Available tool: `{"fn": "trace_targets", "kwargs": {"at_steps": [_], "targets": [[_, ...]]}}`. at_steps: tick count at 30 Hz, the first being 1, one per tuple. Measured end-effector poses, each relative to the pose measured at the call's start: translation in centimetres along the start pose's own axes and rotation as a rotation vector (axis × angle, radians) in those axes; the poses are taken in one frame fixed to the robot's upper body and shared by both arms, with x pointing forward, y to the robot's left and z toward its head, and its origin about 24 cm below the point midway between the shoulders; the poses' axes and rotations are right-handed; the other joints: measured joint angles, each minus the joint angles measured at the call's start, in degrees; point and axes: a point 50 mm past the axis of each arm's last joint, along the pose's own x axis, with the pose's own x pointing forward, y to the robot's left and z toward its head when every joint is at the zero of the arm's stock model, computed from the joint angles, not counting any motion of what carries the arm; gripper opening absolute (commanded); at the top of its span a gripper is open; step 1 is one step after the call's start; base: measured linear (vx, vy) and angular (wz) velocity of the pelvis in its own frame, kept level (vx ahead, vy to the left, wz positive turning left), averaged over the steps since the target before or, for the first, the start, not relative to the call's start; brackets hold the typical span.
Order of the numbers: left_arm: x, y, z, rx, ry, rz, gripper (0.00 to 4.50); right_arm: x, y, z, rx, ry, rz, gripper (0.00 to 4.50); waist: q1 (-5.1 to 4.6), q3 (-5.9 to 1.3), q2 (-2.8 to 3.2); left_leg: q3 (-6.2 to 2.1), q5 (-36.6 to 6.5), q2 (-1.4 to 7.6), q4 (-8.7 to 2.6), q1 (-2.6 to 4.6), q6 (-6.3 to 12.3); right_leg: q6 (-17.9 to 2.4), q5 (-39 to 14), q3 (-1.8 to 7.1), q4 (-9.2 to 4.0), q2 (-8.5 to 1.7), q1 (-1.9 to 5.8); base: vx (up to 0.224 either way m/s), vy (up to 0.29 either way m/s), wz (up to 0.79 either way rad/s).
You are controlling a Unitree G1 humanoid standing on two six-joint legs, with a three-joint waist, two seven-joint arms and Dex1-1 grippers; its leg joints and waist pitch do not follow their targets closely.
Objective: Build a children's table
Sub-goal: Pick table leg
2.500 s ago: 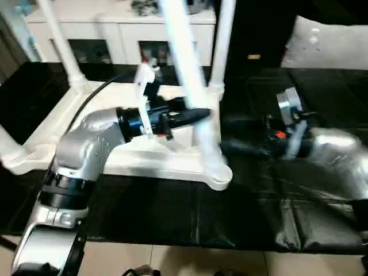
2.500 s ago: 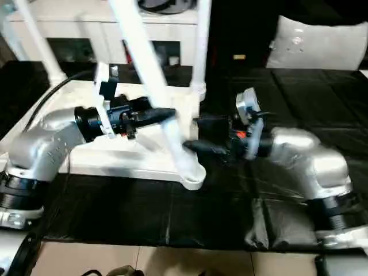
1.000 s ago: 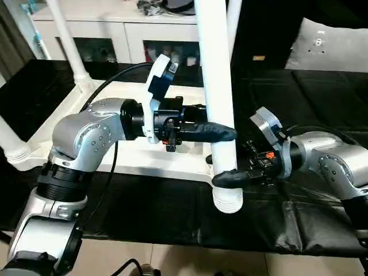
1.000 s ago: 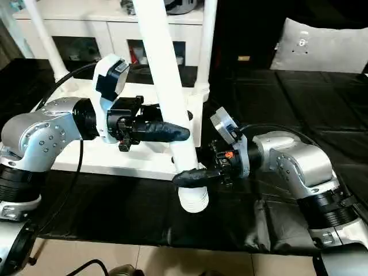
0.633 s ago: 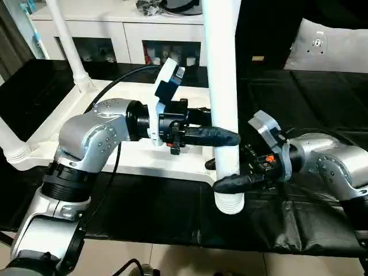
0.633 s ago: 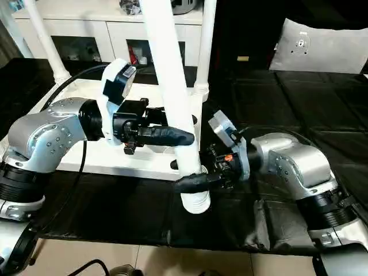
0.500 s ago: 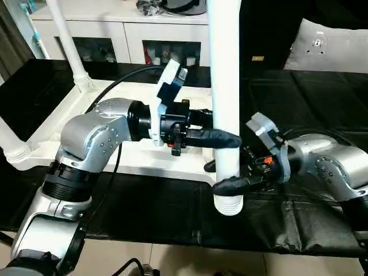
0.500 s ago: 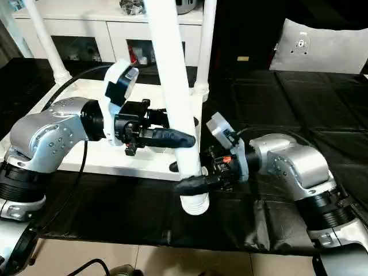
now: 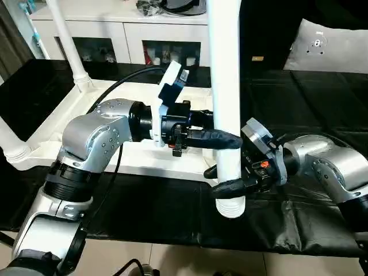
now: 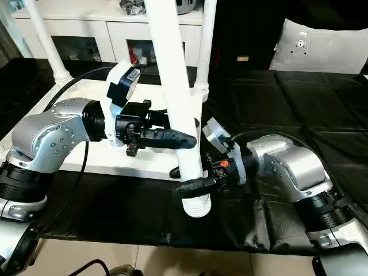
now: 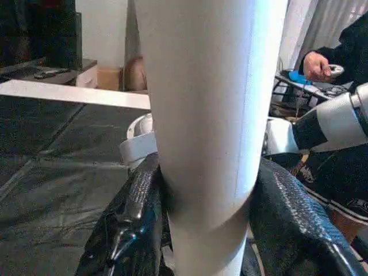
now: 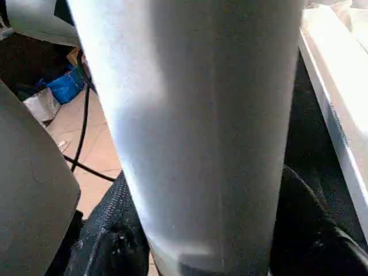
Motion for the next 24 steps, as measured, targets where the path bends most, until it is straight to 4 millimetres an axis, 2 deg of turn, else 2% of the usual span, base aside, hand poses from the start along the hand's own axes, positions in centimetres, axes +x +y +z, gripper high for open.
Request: {"fn": "trace_targets", "kwargs": {"at_steps": [12,13,14,16,19,24], "targets": [[0.0,0.2,-0.1,-0.024,-0.006,0.029,1.80,0.0,-0.2,-0.1,0.000,-0.009,-0.023,1.98,0.02,-0.01,0.01,0.00,0.0,0.00,0.04,0.01,0.00,0.0,0.0,-0.01,0.04,0.00,0.01,0.000,0.000,0.00],[0.1,0.3,-0.2,-0.029,-0.011,0.030,2.36,0.0,-0.2,-0.2,0.003,-0.016,-0.028,1.97,0.04,-0.01,0.02,-0.01,0.0,0.00,0.04,0.01,0.00,0.0,0.0,0.00,0.04,0.00,0.02,0.000,0.000,0.00],[0.2,0.3,-0.2,-0.030,-0.016,0.036,2.50,0.1,-0.2,-0.2,0.004,-0.025,-0.032,1.96,0.09,-0.01,0.02,-0.01,0.0,0.00,0.05,0.01,0.00,0.0,0.0,0.00,0.04,0.00,0.02,0.000,0.000,0.00],[0.5,0.3,-0.3,-0.035,-0.023,0.059,2.57,0.6,-0.2,-0.4,0.013,-0.047,-0.036,1.95,0.06,-0.02,0.04,-0.02,0.0,0.01,0.05,0.02,0.00,-0.3,0.2,-0.01,0.03,0.00,0.04,0.000,0.000,0.00],[1.5,0.2,-0.5,-0.046,-0.059,0.069,2.95,1.9,-0.1,-1.2,0.033,-0.088,-0.036,1.91,0.22,-0.04,0.08,-0.03,0.0,0.01,0.05,0.00,0.00,-0.3,0.2,-0.02,0.01,0.00,0.05,0.000,0.000,0.00],[2.2,0.1,-0.5,-0.051,-0.130,0.100,2.94,3.3,-0.6,-0.9,-0.012,-0.192,-0.102,1.91,0.14,-0.06,0.15,-0.03,0.0,0.03,0.06,0.04,-0.02,-0.2,0.2,-0.03,0.02,0.00,0.04,0.000,0.000,0.00]]}}
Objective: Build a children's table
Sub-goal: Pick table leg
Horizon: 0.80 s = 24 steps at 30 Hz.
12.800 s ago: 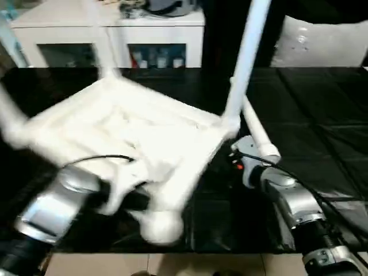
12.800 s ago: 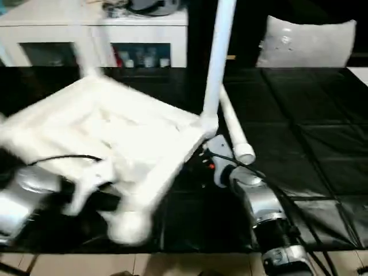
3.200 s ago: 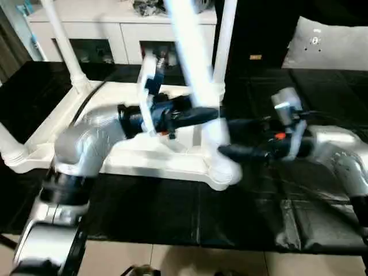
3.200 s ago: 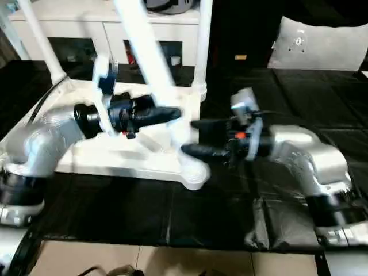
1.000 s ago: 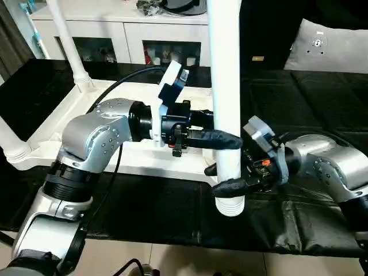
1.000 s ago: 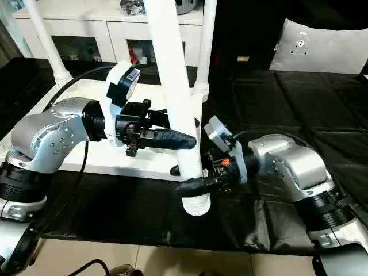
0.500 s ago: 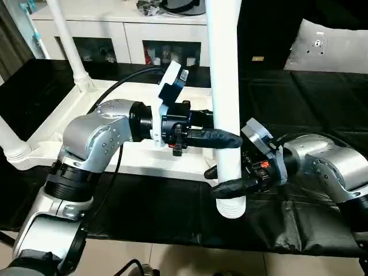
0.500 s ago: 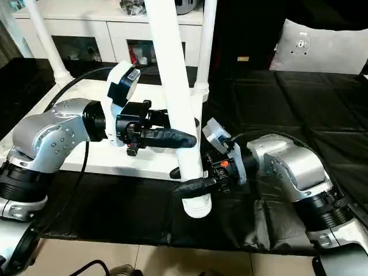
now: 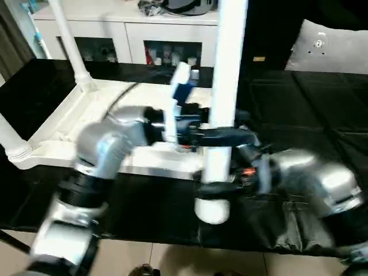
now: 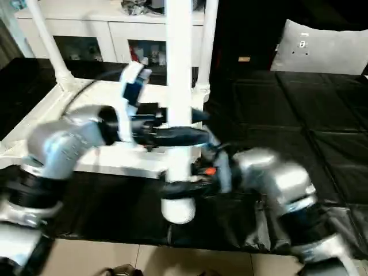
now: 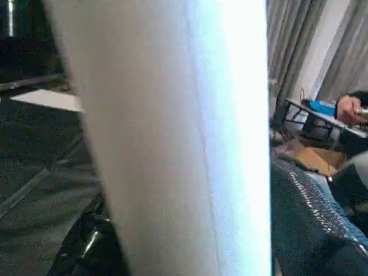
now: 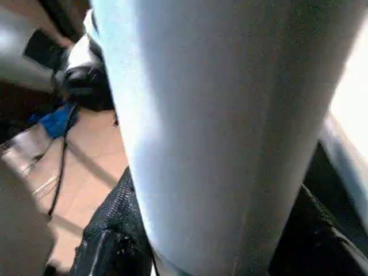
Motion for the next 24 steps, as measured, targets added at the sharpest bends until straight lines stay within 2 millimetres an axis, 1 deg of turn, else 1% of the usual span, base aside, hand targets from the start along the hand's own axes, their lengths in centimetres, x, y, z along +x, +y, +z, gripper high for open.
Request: {"fn": "trace_targets", "kwargs": {"at_steps": [3,5,7,9,11,12,14,16,18,21,22,24], "targets": [[-0.2,0.2,0.1,-0.011,-0.086,0.044,2.94,0.6,-0.4,0.4,-0.026,-0.095,-0.076,1.91,-0.07,-0.06,0.10,-0.02,0.0,0.01,0.00,0.01,-0.01,0.2,-0.1,-0.03,-0.01,0.00,0.02,0.000,0.000,0.00],[-0.4,0.3,-0.1,-0.050,-0.202,0.076,2.94,0.9,-0.5,0.7,-0.022,-0.142,-0.111,1.91,-0.13,-0.10,0.16,-0.02,0.0,0.00,0.03,0.01,-0.01,0.2,-0.1,-0.03,-0.07,0.00,0.07,0.000,0.000,0.00],[-0.5,0.2,-0.3,-0.092,-0.300,0.086,3.17,1.1,-0.4,0.9,-0.022,-0.172,-0.129,1.91,-0.17,-0.10,0.16,-0.02,0.0,0.00,0.05,-0.01,-0.01,0.2,-0.1,-0.03,-0.09,0.00,0.09,0.000,0.000,0.00],[-0.5,0.0,-0.3,-0.098,-0.329,0.087,3.25,1.2,-0.4,1.0,-0.022,-0.185,-0.139,1.91,-0.13,-0.10,0.16,-0.03,0.0,0.00,0.05,-0.01,0.00,0.2,-0.1,-0.02,-0.10,0.00,0.10,0.000,0.000,0.00],[-0.2,-0.3,-0.5,-0.114,-0.387,0.098,3.52,1.4,-0.5,0.9,-0.040,-0.219,-0.160,1.91,-0.16,-0.10,0.16,-0.04,0.0,0.00,0.05,0.01,0.00,0.2,-0.1,-0.03,-0.11,0.00,0.13,0.000,0.000,0.00],[0.0,-0.4,-0.5,-0.127,-0.409,0.102,3.52,1.5,-0.5,0.9,-0.048,-0.240,-0.180,1.91,-0.14,-0.10,0.16,-0.04,0.0,0.00,0.05,0.00,0.00,0.2,-0.1,-0.03,-0.12,0.00,0.13,0.000,0.000,0.00],[0.6,-0.5,-0.5,-0.143,-0.449,0.124,3.66,1.7,-1.0,0.9,-0.061,-0.291,-0.256,1.91,-0.30,-0.10,0.16,-0.04,0.0,0.00,0.05,-0.02,0.00,0.2,-0.1,-0.03,-0.14,0.00,0.11,0.000,0.000,0.00],[0.9,-0.5,-0.4,-0.141,-0.476,0.151,3.88,1.9,-1.3,1.1,-0.083,-0.307,-0.314,1.91,-0.51,-0.10,0.16,-0.04,0.0,0.00,0.05,0.01,-0.01,0.2,-0.1,-0.03,-0.14,0.00,0.13,0.000,0.000,0.00],[1.4,-0.3,-0.1,-0.148,-0.536,0.182,4.09,1.7,-1.8,1.3,-0.117,-0.296,-0.383,1.91,-0.56,-0.10,0.16,-0.04,0.0,-0.01,0.05,-0.01,-0.01,0.3,-0.1,-0.03,-0.19,0.00,0.13,0.000,0.000,0.00],[1.7,-0.1,1.5,-0.133,-0.619,0.189,4.24,1.1,-2.9,0.8,-0.092,-0.287,-0.497,1.91,-0.57,-0.09,0.15,-0.04,0.0,-0.03,0.05,0.00,-0.01,0.3,-0.1,-0.03,-0.22,0.00,0.14,0.000,0.000,0.00],[1.4,0.0,2.1,-0.129,-0.651,0.196,4.24,0.8,-3.3,0.5,-0.078,-0.290,-0.543,1.91,-0.68,-0.10,0.16,-0.04,0.0,-0.03,0.05,0.02,-0.01,0.3,-0.1,-0.02,-0.22,0.00,0.14,0.000,0.000,0.00],[0.2,0.4,2.7,-0.124,-0.711,0.250,4.24,0.2,-3.6,0.6,-0.080,-0.305,-0.589,1.91,-1.02,-0.10,0.16,-0.04,0.0,-0.03,0.05,-0.01,-0.01,0.3,-0.1,-0.04,-0.21,0.00,0.12,0.000,0.000,0.00]]}}
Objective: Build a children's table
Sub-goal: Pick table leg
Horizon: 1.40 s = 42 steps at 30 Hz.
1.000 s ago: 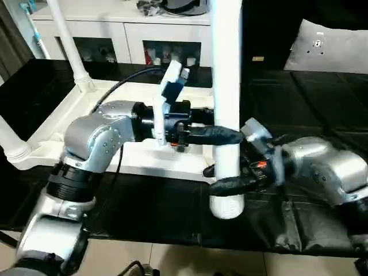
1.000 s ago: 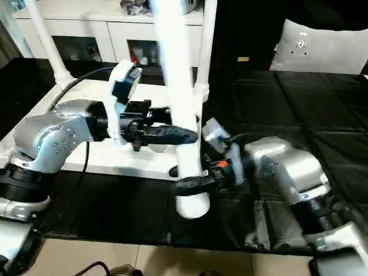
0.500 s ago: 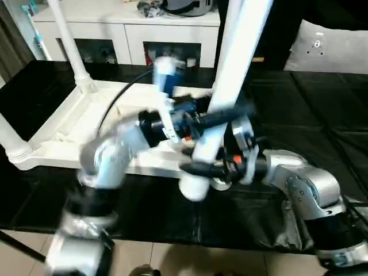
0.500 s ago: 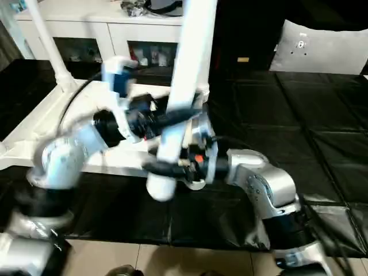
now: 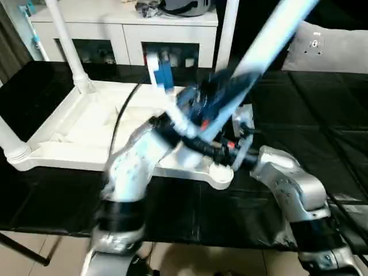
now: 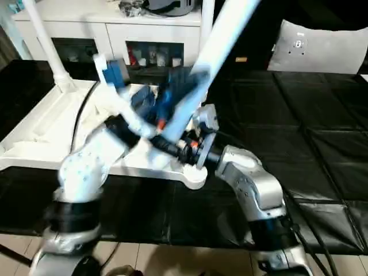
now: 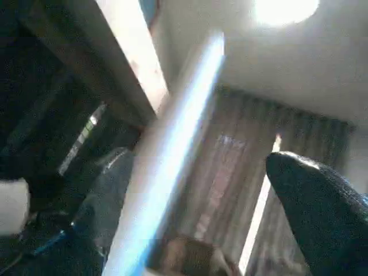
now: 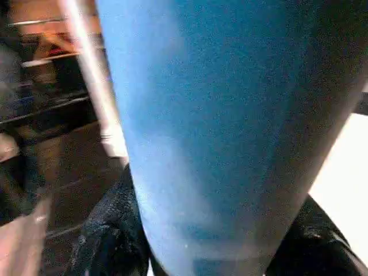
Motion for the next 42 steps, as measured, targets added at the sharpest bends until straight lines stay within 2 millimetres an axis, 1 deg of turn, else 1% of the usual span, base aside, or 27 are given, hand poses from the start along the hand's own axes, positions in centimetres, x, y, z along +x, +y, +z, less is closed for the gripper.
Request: {"fn": "trace_targets", "kwargs": {"at_steps": [3,4,6,7,8,10,12,13,16,18,20,23,26,28,31,33,36,42], "targets": [[-0.9,1.2,1.5,0.049,-0.060,0.106,4.24,-0.4,-0.6,0.5,-0.015,-0.026,-0.051,1.91,-0.27,0.00,0.00,-0.01,0.0,0.01,0.00,-0.02,0.00,0.1,0.0,0.00,0.00,0.01,0.00,0.000,0.000,0.00],[-1.2,1.8,2.0,0.096,-0.052,0.162,4.24,-0.5,-0.7,0.5,-0.022,-0.022,-0.074,1.91,-0.39,0.00,0.00,-0.02,0.0,0.00,0.00,-0.02,0.00,0.1,0.0,0.00,0.00,0.01,0.00,0.000,0.000,0.00],[-2.0,3.1,2.6,0.214,0.033,0.265,4.24,-0.5,-0.9,0.4,-0.034,-0.012,-0.110,1.91,-0.64,0.00,0.01,-0.03,0.0,0.00,-0.03,-0.02,0.00,0.2,0.0,0.01,0.00,0.02,-0.01,0.000,0.000,0.00],[-2.7,4.0,2.7,0.322,0.119,0.324,4.24,-0.6,-1.1,0.4,-0.040,-0.001,-0.140,1.91,-0.89,0.00,0.00,-0.06,0.0,0.00,-0.05,-0.03,0.00,0.2,0.0,0.01,0.00,0.02,-0.02,0.000,0.000,0.00],[-3.3,4.6,2.7,0.388,0.201,0.356,4.24,-0.8,-1.3,0.4,-0.045,0.009,-0.167,1.91,-0.92,0.00,0.00,-0.10,0.0,0.00,-0.06,-0.04,0.00,0.2,0.0,0.00,-0.02,0.04,-0.01,0.000,0.000,0.00],[-4.7,5.6,2.1,0.492,0.344,0.401,4.24,-1.3,-2.0,0.3,-0.052,0.037,-0.236,1.91,-1.00,0.00,0.01,-0.09,0.0,-0.04,-0.09,-0.07,0.00,0.3,0.0,0.04,-0.04,0.03,-0.03,0.000,0.000,0.00],[-5.7,6.3,1.4,0.526,0.459,0.414,4.24,-1.6,-2.3,0.2,-0.043,0.053,-0.275,1.91,-0.91,0.01,0.02,-0.09,0.0,-0.05,-0.12,-0.10,0.01,0.3,0.0,0.06,-0.04,0.02,-0.04,0.000,0.000,0.00],[-6.4,6.7,0.7,0.554,0.551,0.396,4.24,-1.8,-2.3,0.0,-0.037,0.063,-0.293,1.91,-0.88,0.01,0.02,-0.09,0.0,-0.06,-0.19,-0.07,0.00,0.3,0.0,0.06,-0.03,0.02,-0.04,0.000,0.000,0.00],[-8.2,8.0,-0.5,0.582,0.713,0.360,4.24,-2.6,-2.6,-0.7,-0.045,0.098,-0.345,1.91,-0.99,0.04,0.10,-0.07,0.0,-0.06,-0.26,-0.07,-0.01,0.3,0.0,0.07,-0.03,0.02,-0.08,0.000,0.000,0.00],[-9.0,8.4,-1.1,0.588,0.781,0.326,4.24,-2.9,-2.8,-0.8,-0.057,0.113,-0.380,1.91,-1.05,0.04,0.11,-0.07,0.0,-0.06,-0.26,-0.06,-0.02,0.2,0.0,0.07,-0.02,0.02,-0.08,0.000,0.000,0.00],[-9.5,8.5,-1.8,0.594,0.850,0.252,4.24,-3.2,-3.0,-0.8,-0.081,0.121,-0.437,1.91,-1.08,0.05,0.13,-0.06,0.0,-0.06,-0.26,-0.03,-0.02,0.2,0.0,0.07,-0.01,0.02,-0.07,0.000,0.000,0.00],[-9.8,8.3,-2.7,0.556,0.913,0.145,4.24,-3.6,-3.1,-0.3,-0.113,0.125,-0.462,1.91,-1.11,0.08,0.23,-0.03,0.0,-0.06,-0.26,0.00,-0.02,0.2,0.0,0.11,-0.01,0.01,-0.06,0.000,0.000,0.00],[-10.2,8.2,-3.2,0.542,0.968,0.068,4.24,-3.9,-3.1,0.2,-0.121,0.108,-0.469,1.91,-1.12,0.07,0.28,-0.02,0.0,-0.05,-0.26,0.03,-0.02,0.2,0.0,0.11,0.02,0.01,-0.06,0.000,0.000,0.00],[-10.5,8.3,-3.6,0.528,1.023,0.008,4.24,-4.4,-3.1,0.3,-0.090,0.116,-0.517,1.91,-1.16,0.01,0.39,-0.02,0.0,-0.06,-0.27,0.06,-0.02,0.2,0.0,0.12,0.03,0.01,-0.05,0.000,0.000,0.00],[-11.2,8.5,-4.0,0.499,1.083,-0.035,4.24,-5.4,-3.3,-0.2,-0.032,0.151,-0.579,1.91,-1.15,-0.02,0.42,-0.01,0.0,-0.06,-0.28,0.08,-0.02,0.2,0.0,0.13,0.03,0.01,-0.04,0.000,0.000,0.00],[-11.7,8.6,-4.2,0.482,1.112,-0.045,4.24,-5.6,-3.3,-0.6,-0.021,0.161,-0.591,1.91,-1.15,-0.01,0.44,0.01,0.0,-0.06,-0.28,0.07,-0.02,0.2,0.0,0.14,0.03,0.01,-0.06,0.000,0.000,0.00],[-12.1,8.6,-4.7,0.473,1.153,-0.066,4.24,-5.8,-3.4,-0.3,-0.024,0.142,-0.618,1.91,-1.31,-0.01,0.43,0.04,0.0,-0.06,-0.28,0.08,-0.02,0.2,0.0,0.16,0.03,0.00,-0.07,0.000,0.000,0.00],[-12.7,8.9,-4.5,0.448,1.208,-0.090,4.24,-6.0,-3.3,-0.2,-0.039,0.150,-0.622,1.91,-1.21,0.00,0.41,0.04,0.0,-0.06,-0.28,0.08,-0.02,0.2,0.0,0.17,0.03,0.00,-0.07,0.000,0.000,0.00]]}}
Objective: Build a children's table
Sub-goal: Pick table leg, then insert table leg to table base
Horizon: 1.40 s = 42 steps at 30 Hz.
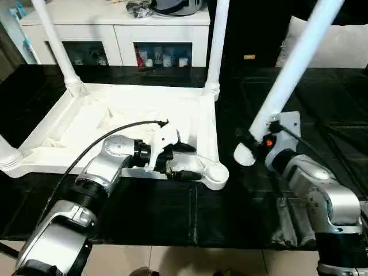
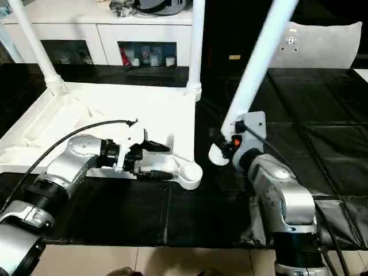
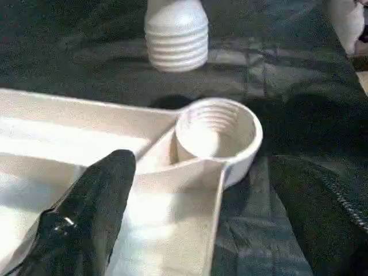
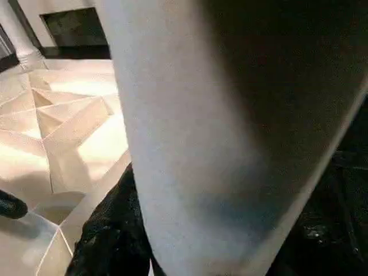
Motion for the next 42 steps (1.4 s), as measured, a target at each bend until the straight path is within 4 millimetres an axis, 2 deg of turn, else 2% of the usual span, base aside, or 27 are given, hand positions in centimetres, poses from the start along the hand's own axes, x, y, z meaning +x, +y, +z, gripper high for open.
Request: {"fn": "trace_targets", "kwargs": {"at_steps": [2,3,7,11,15,17,18,20,23,37,39,42], "targets": [[-0.1,0.1,-0.3,0.003,0.020,-0.005,4.24,-0.1,0.2,-0.2,0.005,0.000,0.010,1.91,0.06,0.00,-0.01,0.00,0.0,0.00,0.00,-0.01,0.00,0.0,0.0,0.00,0.00,-0.01,-0.01,0.000,0.000,0.00],[-0.1,0.1,-0.3,0.004,0.025,-0.006,3.96,-0.2,0.3,-0.2,0.009,-0.002,0.017,1.91,0.07,0.00,-0.01,0.00,0.0,0.00,0.00,-0.01,0.00,0.0,0.0,0.00,0.00,-0.01,-0.01,0.000,0.000,0.00],[0.0,0.1,-0.7,-0.002,0.053,-0.020,3.71,-0.1,1.0,0.2,-0.001,-0.068,0.053,1.91,0.07,0.01,-0.02,0.03,0.0,0.00,-0.01,-0.03,0.00,0.0,0.0,0.01,-0.01,-0.02,-0.05,0.000,0.000,0.00],[-0.1,0.1,-1.4,-0.015,0.100,-0.038,3.39,-0.6,1.2,-0.5,-0.025,0.039,0.114,1.91,0.11,0.01,-0.04,0.03,0.0,-0.01,-0.02,-0.01,0.00,0.0,0.0,0.01,-0.02,-0.02,-0.01,0.000,0.000,0.00],[-0.2,0.1,-1.9,-0.027,0.119,-0.041,2.97,-0.8,1.4,-1.0,-0.045,0.040,0.153,1.91,0.14,0.01,-0.04,0.02,0.0,-0.01,-0.04,-0.02,0.00,0.0,0.0,0.01,-0.03,-0.02,-0.03,0.000,0.000,0.00],[-0.3,0.2,-1.9,-0.024,0.129,-0.048,2.84,-0.9,1.5,-1.1,-0.093,0.035,0.177,1.91,0.06,0.01,-0.04,0.03,0.0,-0.01,-0.04,-0.03,0.00,0.0,0.0,0.01,-0.03,-0.02,-0.04,0.000,0.000,0.00],[-0.3,0.3,-1.9,-0.017,0.138,-0.048,2.60,-0.9,1.6,-1.0,-0.108,0.028,0.182,1.91,0.06,0.01,-0.03,0.03,0.0,-0.01,-0.05,-0.02,0.00,0.0,0.0,0.00,-0.03,-0.02,-0.04,0.000,0.000,0.00],[-0.4,0.5,-1.7,0.000,0.144,-0.046,2.53,-1.0,1.7,-0.9,-0.129,0.020,0.204,1.91,0.08,0.01,-0.04,0.03,0.0,-0.01,-0.06,-0.01,0.00,0.0,0.0,0.00,-0.03,-0.02,-0.03,0.000,0.000,0.00],[-0.4,0.5,-1.7,0.004,0.144,-0.045,2.15,-1.0,1.9,-0.9,-0.117,0.016,0.241,1.91,0.07,0.01,-0.03,0.02,0.0,-0.01,-0.07,0.00,0.00,0.0,0.0,0.00,-0.03,-0.02,-0.03,0.000,0.000,0.00],[-0.8,0.9,-1.8,0.017,0.168,-0.062,1.25,-1.5,2.3,0.0,-0.082,-0.069,0.342,1.91,0.25,0.01,-0.04,0.02,0.0,-0.01,-0.08,0.00,0.00,0.0,0.0,0.00,-0.04,-0.03,-0.02,0.000,0.000,0.00],[-0.9,0.9,-1.9,0.017,0.174,-0.063,1.00,-1.3,2.7,0.3,-0.065,-0.119,0.332,1.91,0.19,0.01,-0.03,0.03,0.0,-0.01,-0.10,-0.01,0.00,0.0,0.0,0.00,-0.04,-0.03,-0.05,0.000,0.000,0.00],[-0.9,0.9,-2.0,0.014,0.177,-0.064,0.84,-1.2,2.6,0.2,-0.083,-0.084,0.320,1.91,0.20,0.01,-0.04,0.03,0.0,-0.01,-0.10,0.00,0.00,0.0,0.0,0.00,-0.04,-0.03,-0.03,0.000,0.000,0.00]]}}
